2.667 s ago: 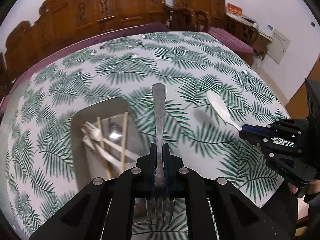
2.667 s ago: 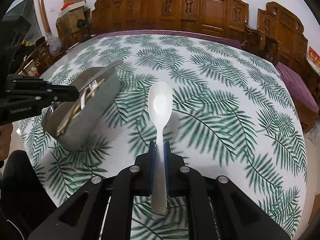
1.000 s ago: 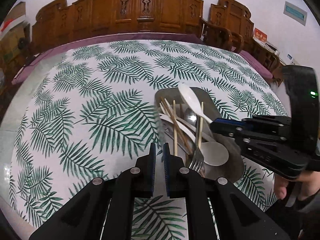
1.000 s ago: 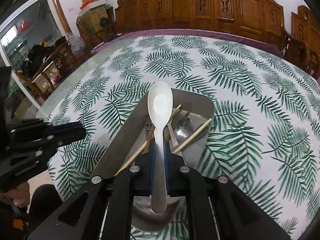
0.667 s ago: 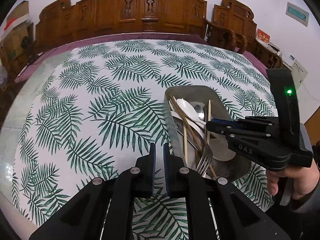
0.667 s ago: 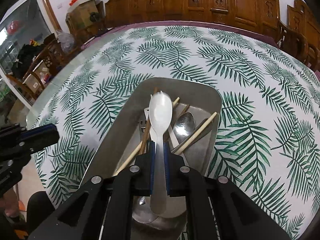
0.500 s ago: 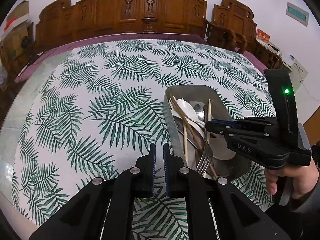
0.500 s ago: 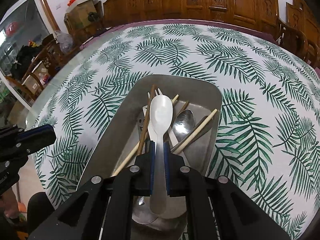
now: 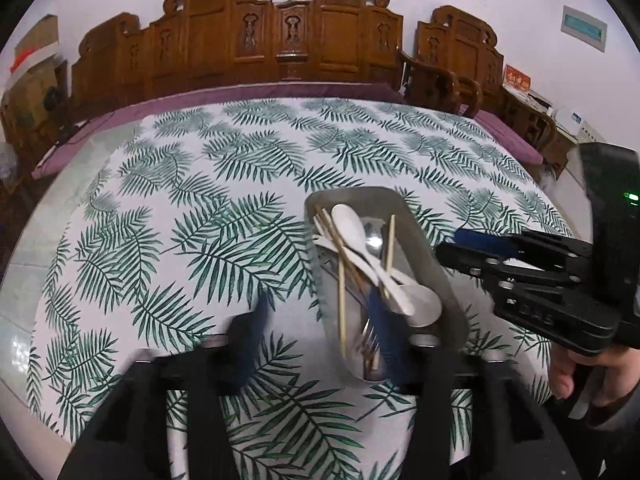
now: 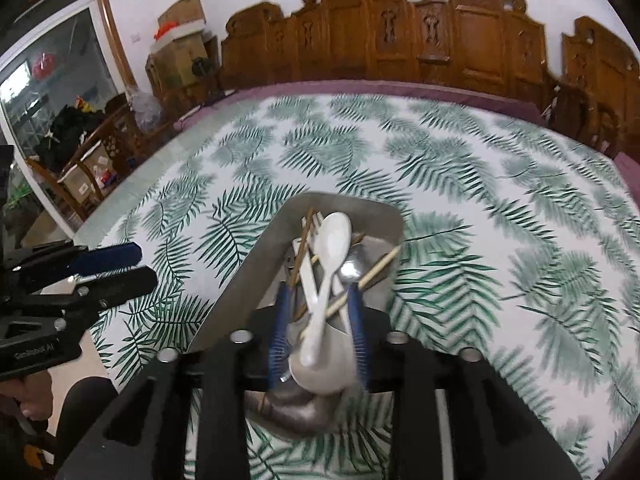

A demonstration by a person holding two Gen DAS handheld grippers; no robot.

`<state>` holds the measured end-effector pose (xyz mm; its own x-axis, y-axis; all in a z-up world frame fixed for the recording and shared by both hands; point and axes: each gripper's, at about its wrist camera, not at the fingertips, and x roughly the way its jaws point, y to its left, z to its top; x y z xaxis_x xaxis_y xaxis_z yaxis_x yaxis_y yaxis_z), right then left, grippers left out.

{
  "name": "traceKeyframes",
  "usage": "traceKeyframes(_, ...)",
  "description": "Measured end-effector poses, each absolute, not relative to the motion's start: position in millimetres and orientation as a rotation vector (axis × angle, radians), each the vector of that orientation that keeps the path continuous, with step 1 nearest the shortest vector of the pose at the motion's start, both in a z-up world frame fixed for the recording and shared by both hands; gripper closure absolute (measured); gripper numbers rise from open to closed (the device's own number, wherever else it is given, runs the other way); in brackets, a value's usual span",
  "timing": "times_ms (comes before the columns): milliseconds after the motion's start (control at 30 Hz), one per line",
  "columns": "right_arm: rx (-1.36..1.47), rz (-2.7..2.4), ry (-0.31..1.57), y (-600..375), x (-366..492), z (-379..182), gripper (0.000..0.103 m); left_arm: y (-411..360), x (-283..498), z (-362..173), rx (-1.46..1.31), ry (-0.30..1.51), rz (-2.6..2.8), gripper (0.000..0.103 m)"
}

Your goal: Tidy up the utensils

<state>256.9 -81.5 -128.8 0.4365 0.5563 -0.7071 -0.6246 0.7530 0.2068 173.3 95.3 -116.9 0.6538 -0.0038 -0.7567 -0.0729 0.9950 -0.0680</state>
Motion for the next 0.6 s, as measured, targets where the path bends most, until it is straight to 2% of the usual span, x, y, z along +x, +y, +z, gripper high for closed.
traceKeyframes(33, -0.083, 0.727, 0.831, -90.0, 251.7, -123.6, 0.059, 92.1, 170.9, -114.9, -0.097, 0.851, 0.039, 0.033)
traceKeyframes(100, -0.075, 0.705, 0.801, -107.3, 240.1, -113.5, 0.04, 85.4, 165.9, -111.6, -0.097, 0.842, 0.043, 0.022)
traceKeyframes(133, -0.075, 0.696, 0.792, -113.8, 235.4, -110.3, 0.036, 83.8, 163.8, -110.7, -0.099, 0.838, 0.043, 0.018)
traceKeyframes(300, -0.041, 0.631, 0.762, -156.0, 209.8, -95.7, 0.006, 68.2, 145.7, -100.2, -0.105, 0.812, 0.033, 0.008)
traceKeyframes(367, -0.035, 0.609, 0.748, -169.7, 201.4, -92.3, 0.002, 62.3, 139.1, -96.3, -0.11, 0.799, 0.029, 0.008)
traceKeyframes(600, 0.008, 0.538, 0.703, -219.5, 175.1, -76.9, 0.003, 40.5, 118.1, -84.9, -0.089, 0.771, 0.019, 0.008)
